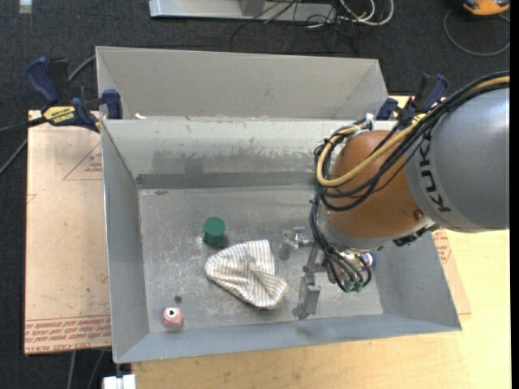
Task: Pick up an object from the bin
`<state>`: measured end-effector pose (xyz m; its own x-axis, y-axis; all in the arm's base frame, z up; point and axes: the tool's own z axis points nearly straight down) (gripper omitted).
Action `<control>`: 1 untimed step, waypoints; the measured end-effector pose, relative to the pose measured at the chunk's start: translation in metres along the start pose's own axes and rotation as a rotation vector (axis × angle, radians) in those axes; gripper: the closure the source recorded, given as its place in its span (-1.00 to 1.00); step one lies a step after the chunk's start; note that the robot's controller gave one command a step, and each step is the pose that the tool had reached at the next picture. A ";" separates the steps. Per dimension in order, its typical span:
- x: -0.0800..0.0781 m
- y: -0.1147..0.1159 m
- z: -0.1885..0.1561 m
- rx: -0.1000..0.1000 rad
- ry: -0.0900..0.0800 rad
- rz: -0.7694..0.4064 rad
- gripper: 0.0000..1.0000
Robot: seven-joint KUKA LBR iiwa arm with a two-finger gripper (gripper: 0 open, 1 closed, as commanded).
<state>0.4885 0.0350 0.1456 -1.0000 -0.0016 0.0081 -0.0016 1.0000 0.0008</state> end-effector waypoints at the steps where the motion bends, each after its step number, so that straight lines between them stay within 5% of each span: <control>1: -0.002 0.000 -0.004 0.000 -0.007 0.002 -1.00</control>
Offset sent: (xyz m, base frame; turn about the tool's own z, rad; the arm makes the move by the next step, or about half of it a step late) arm -0.0011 0.0357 -0.0714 -0.1670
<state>0.4903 0.0348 0.1498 -1.0000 0.0004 0.0006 0.0004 1.0000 0.0012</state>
